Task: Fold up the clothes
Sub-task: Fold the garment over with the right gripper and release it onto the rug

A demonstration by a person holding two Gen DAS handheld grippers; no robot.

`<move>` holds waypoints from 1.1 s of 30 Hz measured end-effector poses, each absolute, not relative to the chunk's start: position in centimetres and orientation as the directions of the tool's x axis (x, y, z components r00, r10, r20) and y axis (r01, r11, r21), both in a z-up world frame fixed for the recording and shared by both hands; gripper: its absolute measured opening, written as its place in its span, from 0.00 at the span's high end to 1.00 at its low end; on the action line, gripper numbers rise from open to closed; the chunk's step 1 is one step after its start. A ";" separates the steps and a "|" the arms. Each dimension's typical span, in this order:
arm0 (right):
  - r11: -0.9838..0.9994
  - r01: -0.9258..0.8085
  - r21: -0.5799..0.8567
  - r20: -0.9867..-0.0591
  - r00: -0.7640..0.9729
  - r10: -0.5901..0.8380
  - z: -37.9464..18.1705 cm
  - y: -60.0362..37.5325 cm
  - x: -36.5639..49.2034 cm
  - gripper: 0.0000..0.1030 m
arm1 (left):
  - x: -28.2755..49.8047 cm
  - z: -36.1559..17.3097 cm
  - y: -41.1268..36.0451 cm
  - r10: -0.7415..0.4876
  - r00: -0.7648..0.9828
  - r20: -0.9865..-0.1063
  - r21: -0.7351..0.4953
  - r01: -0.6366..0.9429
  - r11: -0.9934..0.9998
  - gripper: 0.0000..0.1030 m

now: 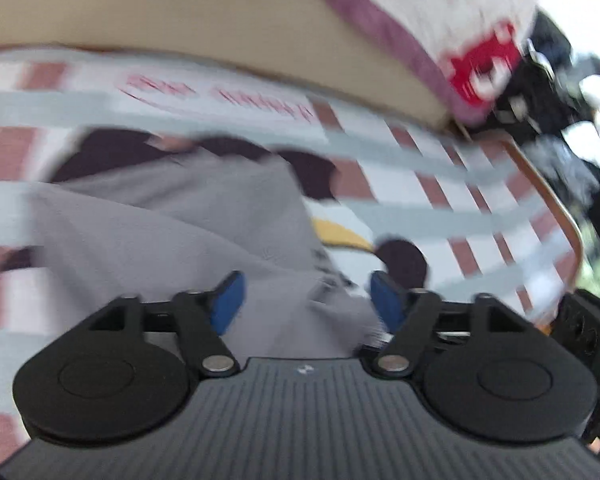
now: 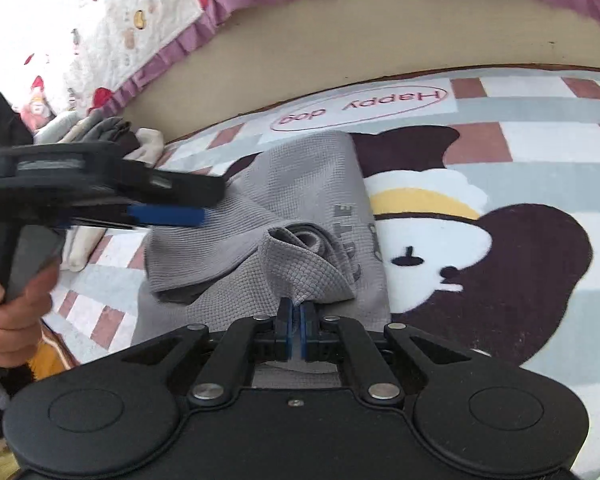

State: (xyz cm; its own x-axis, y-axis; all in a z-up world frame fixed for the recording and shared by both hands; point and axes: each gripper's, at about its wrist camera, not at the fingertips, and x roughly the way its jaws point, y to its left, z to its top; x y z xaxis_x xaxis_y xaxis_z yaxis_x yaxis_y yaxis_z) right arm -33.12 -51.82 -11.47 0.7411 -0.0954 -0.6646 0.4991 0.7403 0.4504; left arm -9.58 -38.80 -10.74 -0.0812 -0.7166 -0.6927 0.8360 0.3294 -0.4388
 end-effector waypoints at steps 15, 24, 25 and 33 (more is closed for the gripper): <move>0.701 0.483 0.525 -0.552 0.820 -0.152 -12.6 -51.2 -33.1 0.91 | -12.0 -14.6 -32.2 -0.635 -0.036 -0.772 -0.354 0.854 0.382 0.29; 0.714 0.592 0.374 -0.632 0.726 -0.270 -14.3 -50.9 -34.2 0.91 | -11.6 -17.4 -32.2 -0.547 -0.059 -0.835 -0.342 0.835 0.431 0.29; 0.710 0.591 0.382 -0.635 0.726 -0.264 -14.5 -50.9 -34.0 0.91 | -11.6 -17.5 -32.2 -0.541 -0.058 -0.839 -0.340 0.832 0.438 0.29; 0.720 0.690 -0.077 -0.683 0.490 -0.542 -12.8 -50.0 -34.2 0.61 | -10.7 -14.7 -30.6 -0.650 -0.054 -0.758 -0.409 0.816 0.408 0.29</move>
State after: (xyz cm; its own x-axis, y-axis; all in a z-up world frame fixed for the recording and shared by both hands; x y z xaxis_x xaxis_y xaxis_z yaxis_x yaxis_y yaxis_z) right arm -34.25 -50.03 -12.80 0.4896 -0.5423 -0.6828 0.6900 0.7197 -0.0769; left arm -10.68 -30.62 -14.72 -0.0545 -0.6504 -0.7577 0.8164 0.4079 -0.4088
